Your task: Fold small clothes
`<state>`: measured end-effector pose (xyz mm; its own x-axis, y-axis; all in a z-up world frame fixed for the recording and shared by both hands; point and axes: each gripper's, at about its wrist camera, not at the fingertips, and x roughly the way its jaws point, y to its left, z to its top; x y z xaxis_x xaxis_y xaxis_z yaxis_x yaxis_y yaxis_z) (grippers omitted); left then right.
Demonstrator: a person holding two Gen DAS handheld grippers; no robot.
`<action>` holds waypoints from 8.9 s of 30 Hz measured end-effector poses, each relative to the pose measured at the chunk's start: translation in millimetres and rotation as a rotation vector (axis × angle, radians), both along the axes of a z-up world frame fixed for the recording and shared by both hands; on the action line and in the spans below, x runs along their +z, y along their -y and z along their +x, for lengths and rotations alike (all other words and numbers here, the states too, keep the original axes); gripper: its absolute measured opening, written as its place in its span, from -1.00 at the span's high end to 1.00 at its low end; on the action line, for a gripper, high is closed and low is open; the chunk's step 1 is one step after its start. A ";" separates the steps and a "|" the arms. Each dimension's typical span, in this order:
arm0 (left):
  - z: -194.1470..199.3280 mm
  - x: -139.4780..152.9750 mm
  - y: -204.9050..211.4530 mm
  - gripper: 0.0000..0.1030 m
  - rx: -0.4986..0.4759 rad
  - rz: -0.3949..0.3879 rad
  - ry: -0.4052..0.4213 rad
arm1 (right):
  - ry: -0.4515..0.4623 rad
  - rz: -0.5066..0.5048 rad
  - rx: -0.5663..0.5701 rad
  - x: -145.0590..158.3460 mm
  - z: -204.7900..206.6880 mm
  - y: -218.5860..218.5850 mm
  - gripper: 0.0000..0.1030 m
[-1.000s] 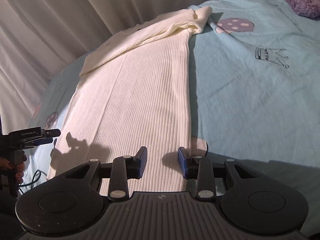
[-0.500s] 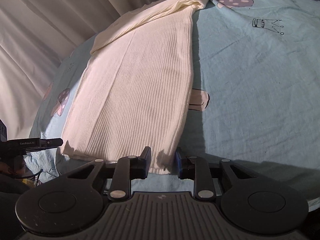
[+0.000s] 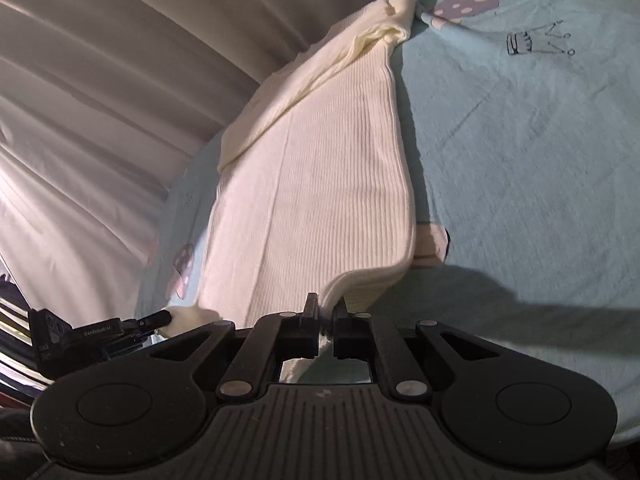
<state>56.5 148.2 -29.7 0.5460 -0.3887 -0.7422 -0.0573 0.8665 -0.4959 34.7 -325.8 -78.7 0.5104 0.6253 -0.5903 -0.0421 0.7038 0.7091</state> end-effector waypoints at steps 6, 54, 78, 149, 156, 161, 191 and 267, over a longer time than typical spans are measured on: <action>35.4 28.2 -7.8 0.82 0.109 -0.001 0.133 | 0.152 -0.026 -0.080 23.0 39.3 -2.4 0.90; 137.0 -43.9 45.2 0.73 -0.166 0.271 0.176 | 0.292 -0.576 0.025 -9.7 128.6 -60.2 0.85; 294.4 -30.1 41.6 0.24 -0.093 0.179 0.309 | 0.329 -0.559 -0.158 -3.9 288.9 -35.1 0.72; 384.4 -49.4 107.2 -0.17 0.033 0.400 0.398 | 0.447 -0.609 -0.102 6.9 373.2 -148.0 0.44; 410.3 -64.8 103.6 -0.17 0.037 0.416 0.366 | 0.431 -0.724 -0.059 -12.5 407.4 -164.9 0.44; 409.4 -68.0 81.5 -0.18 0.067 0.288 0.383 | 0.362 -0.685 -0.258 -16.3 419.5 -113.2 0.67; 237.8 -42.9 -1.2 -0.26 0.084 0.133 0.239 | 0.427 -0.671 -0.201 4.3 212.5 -102.5 0.57; 247.2 -27.6 78.9 0.18 -0.020 0.064 0.163 | 0.272 -0.308 -0.206 16.0 244.7 -105.4 0.44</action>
<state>303.7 69.3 -57.3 0.6535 -0.3555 -0.6683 0.0367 0.8967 -0.4411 279.3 -220.4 -62.7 0.7678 0.3111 -0.5600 -0.0353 0.8934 0.4479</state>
